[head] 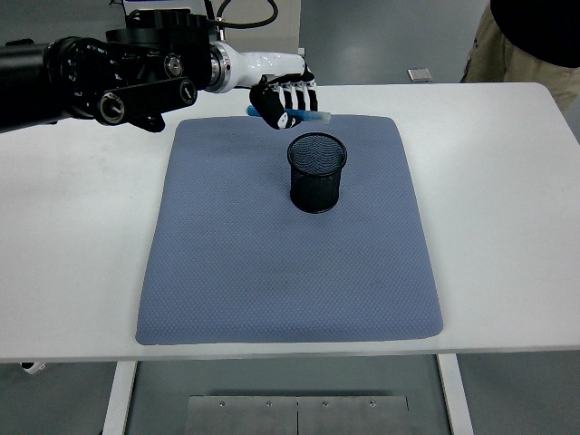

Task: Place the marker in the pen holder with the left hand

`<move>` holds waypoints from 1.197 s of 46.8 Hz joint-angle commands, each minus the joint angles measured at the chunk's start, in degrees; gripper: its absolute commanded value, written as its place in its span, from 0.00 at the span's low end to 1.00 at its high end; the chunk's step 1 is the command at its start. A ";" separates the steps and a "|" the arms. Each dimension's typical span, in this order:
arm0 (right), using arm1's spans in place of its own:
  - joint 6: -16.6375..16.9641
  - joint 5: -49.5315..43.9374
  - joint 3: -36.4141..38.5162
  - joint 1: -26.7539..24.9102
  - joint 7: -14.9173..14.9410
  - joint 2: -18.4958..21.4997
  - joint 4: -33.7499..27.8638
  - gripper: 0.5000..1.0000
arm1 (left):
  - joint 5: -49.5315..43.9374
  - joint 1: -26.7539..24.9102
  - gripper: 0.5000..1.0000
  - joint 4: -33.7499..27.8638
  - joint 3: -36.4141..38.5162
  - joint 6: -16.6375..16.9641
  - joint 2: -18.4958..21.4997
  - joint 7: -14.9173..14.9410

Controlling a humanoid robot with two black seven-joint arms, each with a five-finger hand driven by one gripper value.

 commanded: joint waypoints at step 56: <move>0.00 0.00 0.00 0.00 0.01 0.00 0.00 1.00 | -22.08 7.96 0.27 -0.04 -7.26 1.93 -4.24 -5.98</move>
